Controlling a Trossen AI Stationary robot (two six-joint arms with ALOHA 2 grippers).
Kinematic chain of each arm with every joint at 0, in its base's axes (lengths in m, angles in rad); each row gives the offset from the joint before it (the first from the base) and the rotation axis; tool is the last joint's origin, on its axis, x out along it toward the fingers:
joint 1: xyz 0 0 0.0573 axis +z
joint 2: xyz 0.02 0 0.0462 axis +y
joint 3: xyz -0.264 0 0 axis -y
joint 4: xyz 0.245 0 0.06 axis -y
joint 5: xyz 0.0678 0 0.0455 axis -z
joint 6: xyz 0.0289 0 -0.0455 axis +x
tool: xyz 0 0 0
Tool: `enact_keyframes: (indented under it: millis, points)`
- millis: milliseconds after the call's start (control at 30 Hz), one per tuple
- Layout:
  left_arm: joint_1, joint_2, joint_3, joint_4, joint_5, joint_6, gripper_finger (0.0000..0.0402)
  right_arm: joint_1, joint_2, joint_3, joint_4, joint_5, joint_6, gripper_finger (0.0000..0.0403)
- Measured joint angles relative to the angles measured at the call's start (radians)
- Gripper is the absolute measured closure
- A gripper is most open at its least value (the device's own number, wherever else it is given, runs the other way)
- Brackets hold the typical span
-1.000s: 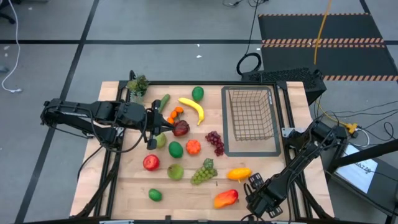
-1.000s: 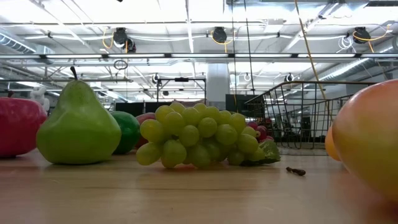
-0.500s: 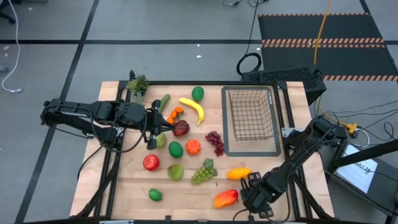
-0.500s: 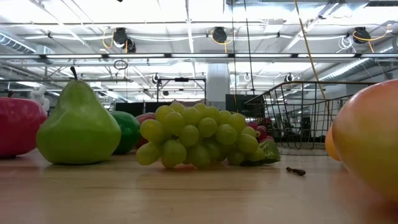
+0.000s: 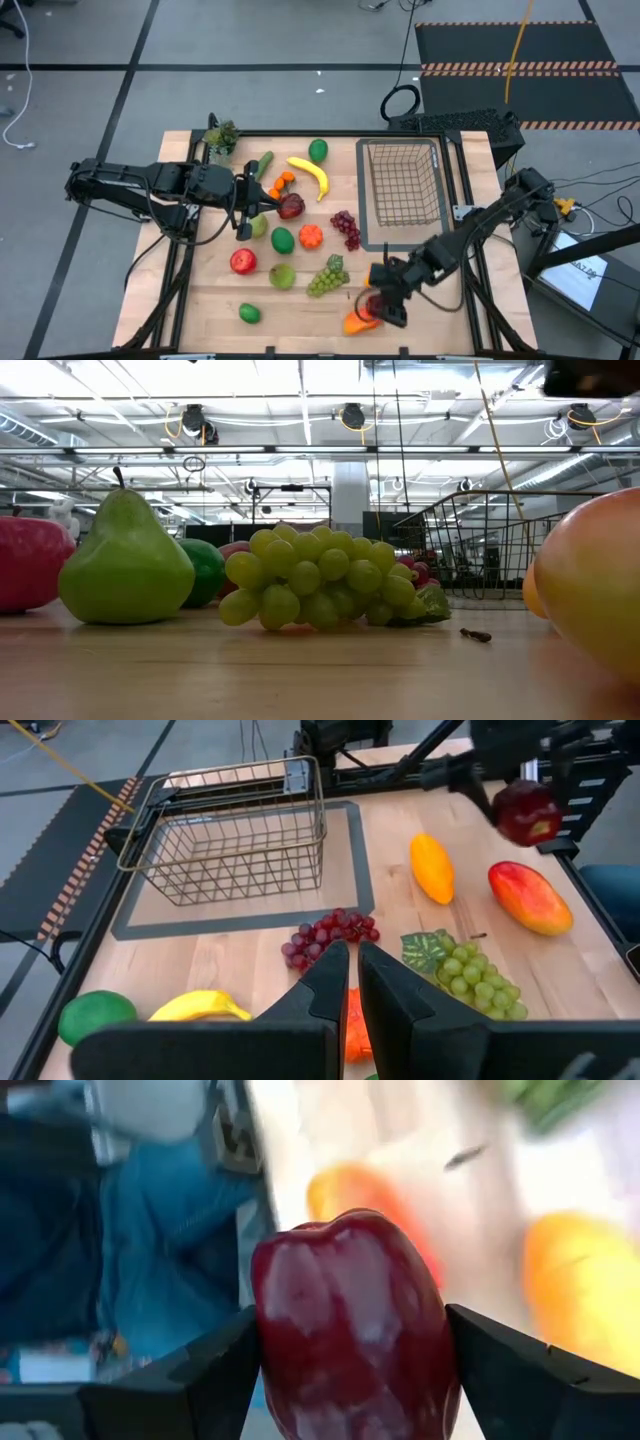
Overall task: Build produce basket
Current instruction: Put the bottom right apple into the gold wire basket
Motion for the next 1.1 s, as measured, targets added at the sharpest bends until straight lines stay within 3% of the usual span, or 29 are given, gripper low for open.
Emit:
enact_keyframes:
  millis: [367, 667, 1100]
  points:
    - [-0.019, 0.08, 0.0, 0.021, 0.001, 0.038, 0.0371, -0.165, -0.085, 0.0, 0.01, -0.022, -0.098, 0.0113]
    - [-0.019, 0.055, 0.0, 0.021, -0.005, 0.061, 0.0371, -0.298, -0.228, 0.001, -0.018, 0.107, -0.199, 0.0113]
    - [-0.019, 0.051, 0.0, 0.026, -0.007, 0.076, 0.0371, -0.53, -0.333, 0.001, -0.138, 0.121, -0.424, 0.0113]
